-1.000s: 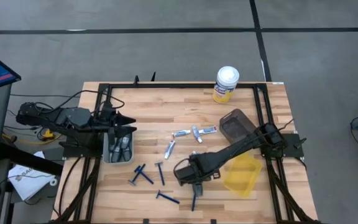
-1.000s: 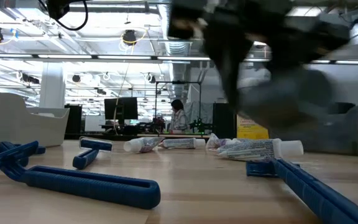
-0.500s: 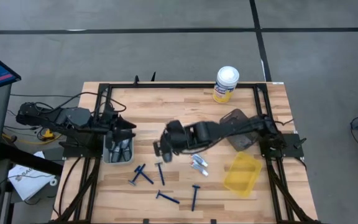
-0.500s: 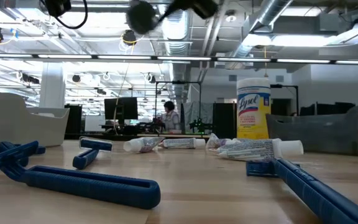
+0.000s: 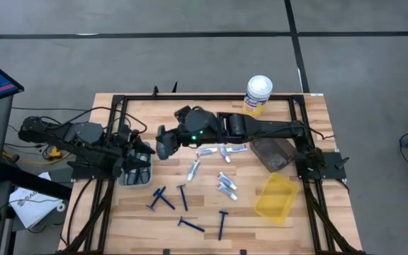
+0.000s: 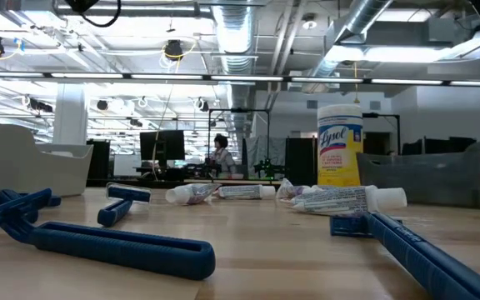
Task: Pick & Place Travel size toiletries
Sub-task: Put the gray deodorant into the gray bin
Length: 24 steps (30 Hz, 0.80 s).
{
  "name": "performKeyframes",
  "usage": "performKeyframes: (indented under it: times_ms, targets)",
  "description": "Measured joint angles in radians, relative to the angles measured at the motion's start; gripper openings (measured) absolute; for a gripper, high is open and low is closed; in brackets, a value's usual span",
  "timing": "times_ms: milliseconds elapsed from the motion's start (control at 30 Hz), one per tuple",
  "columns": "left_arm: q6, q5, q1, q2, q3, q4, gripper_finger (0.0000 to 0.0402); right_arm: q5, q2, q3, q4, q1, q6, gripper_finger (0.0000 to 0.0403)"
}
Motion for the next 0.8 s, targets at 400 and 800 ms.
performKeyframes:
  times_ms: [400, 800]
  targets:
    - [0.034, -0.071, 0.002, 0.1, 0.0, 0.145, 0.028, -0.05, 0.01, -0.002, 0.054, -0.006, -0.05, 0.0183]
    - [0.036, -0.175, 0.021, 0.131, -0.001, 0.237, 0.0324, -0.076, 0.01, -0.002, 0.052, -0.005, -0.059, 0.0186]
